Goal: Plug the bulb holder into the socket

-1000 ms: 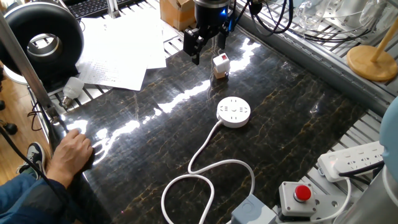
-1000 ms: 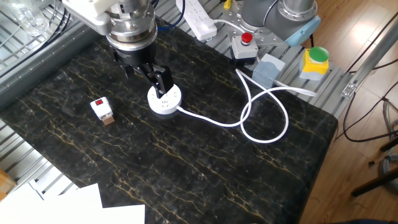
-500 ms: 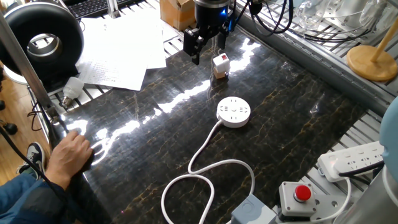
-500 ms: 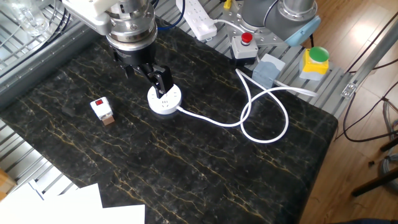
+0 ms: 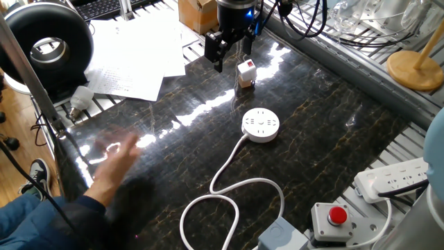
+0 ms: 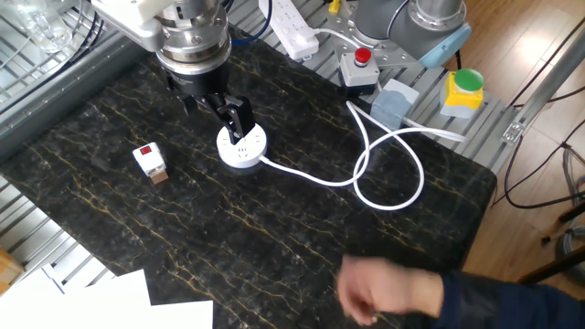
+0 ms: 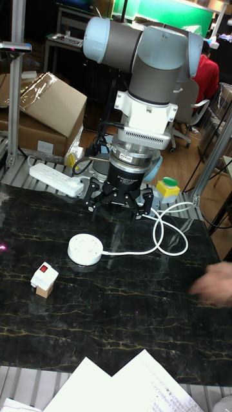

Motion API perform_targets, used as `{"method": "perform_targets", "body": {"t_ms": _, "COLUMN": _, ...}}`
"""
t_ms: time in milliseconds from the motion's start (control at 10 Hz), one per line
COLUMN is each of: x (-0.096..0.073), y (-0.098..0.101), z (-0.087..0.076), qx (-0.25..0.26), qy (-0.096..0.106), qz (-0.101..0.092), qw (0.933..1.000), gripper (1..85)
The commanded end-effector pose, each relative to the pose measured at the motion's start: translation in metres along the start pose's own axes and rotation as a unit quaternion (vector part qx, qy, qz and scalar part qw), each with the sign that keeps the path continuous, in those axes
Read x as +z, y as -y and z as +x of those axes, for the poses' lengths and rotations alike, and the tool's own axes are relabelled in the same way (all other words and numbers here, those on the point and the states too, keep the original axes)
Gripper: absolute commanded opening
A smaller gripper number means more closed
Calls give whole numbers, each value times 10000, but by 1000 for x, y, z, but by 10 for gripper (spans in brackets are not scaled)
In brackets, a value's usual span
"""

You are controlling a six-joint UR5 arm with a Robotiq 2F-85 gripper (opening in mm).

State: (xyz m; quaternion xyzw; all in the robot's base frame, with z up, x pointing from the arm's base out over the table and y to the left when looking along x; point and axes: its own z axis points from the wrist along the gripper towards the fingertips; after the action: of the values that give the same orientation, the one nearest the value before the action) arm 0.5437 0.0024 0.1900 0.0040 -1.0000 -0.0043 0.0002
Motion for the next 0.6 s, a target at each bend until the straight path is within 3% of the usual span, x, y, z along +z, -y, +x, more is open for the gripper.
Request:
{"method": "perform_targets", "body": {"t_ms": 0, "x": -10, "y": 59, "z": -35, "qx": -2161, "qy": 397, "qz": 1321, "qw": 9666, "gripper": 13}}
{"method": "perform_targets", "body": {"t_ms": 400, "x": -13, "y": 62, "z": -37, "qx": -2196, "qy": 383, "qz": 1429, "qw": 9643, "gripper": 13}}
{"method": "perform_targets", "body": {"t_ms": 500, "x": -13, "y": 62, "z": -36, "qx": -2348, "qy": 336, "qz": 1430, "qw": 9609, "gripper": 13}}
